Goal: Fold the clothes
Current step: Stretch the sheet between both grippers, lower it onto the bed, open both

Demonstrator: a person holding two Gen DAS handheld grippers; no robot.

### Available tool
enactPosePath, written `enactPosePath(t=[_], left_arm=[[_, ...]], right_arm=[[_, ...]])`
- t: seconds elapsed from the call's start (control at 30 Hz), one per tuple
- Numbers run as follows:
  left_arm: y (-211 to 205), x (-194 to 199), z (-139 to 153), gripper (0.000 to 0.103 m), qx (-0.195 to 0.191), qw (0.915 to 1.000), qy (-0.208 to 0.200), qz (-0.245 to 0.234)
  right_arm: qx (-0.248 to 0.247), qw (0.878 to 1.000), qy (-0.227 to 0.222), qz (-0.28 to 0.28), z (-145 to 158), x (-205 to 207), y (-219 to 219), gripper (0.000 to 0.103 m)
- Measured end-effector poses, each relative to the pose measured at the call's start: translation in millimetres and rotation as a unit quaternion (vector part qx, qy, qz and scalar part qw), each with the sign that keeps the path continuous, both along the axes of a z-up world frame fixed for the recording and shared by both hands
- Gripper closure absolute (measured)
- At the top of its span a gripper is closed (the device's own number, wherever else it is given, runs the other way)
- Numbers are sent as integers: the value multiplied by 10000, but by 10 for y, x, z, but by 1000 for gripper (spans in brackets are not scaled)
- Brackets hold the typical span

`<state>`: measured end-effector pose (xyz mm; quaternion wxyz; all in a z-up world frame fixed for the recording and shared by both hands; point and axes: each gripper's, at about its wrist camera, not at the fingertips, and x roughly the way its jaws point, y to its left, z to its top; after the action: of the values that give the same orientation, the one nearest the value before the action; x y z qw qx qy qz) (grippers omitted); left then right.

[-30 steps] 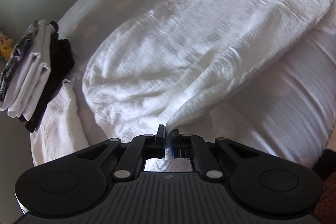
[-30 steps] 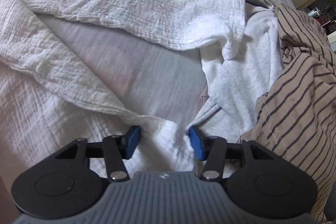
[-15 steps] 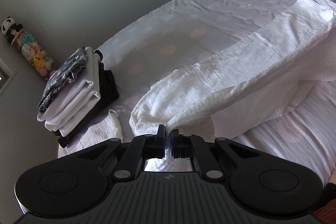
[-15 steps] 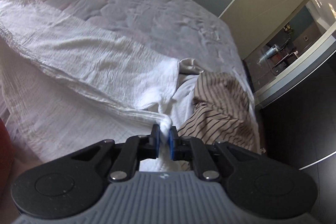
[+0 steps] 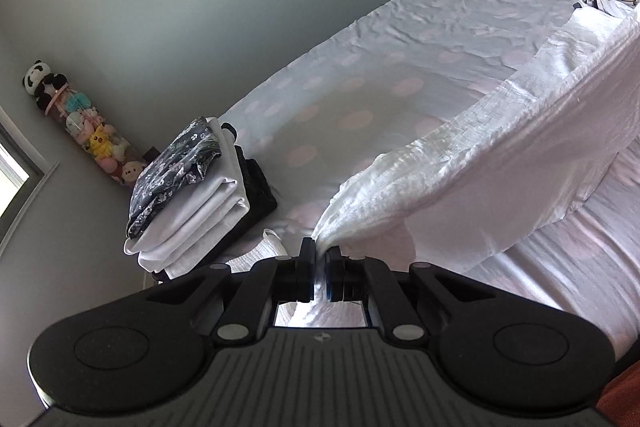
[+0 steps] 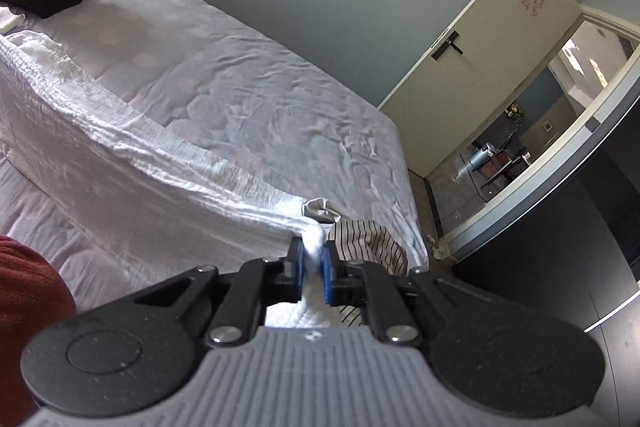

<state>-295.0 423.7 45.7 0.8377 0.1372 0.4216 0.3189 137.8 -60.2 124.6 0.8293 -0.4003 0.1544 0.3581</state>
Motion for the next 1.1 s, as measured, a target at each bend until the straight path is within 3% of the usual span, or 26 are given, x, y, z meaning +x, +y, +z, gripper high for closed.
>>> enactPosePath(t=[0.17, 0.43, 0.83, 1.1], left_arm=[[47, 53, -65, 98, 3, 9998, 150, -160], [282, 323, -356, 97, -154, 9978, 633, -127], [1062, 1345, -846, 97, -208, 9929, 1163, 142], [1585, 1902, -1399, 97, -550, 9876, 1432, 319]], right_arm=[[-33, 9999, -4, -127, -52, 114, 121, 92], [-337, 9979, 283, -467, -675, 658, 743, 92], [-728, 9937, 331, -779, -1285, 1761, 2021, 92], [-1141, 9867, 530, -1026, -2039, 2464, 2818, 92]])
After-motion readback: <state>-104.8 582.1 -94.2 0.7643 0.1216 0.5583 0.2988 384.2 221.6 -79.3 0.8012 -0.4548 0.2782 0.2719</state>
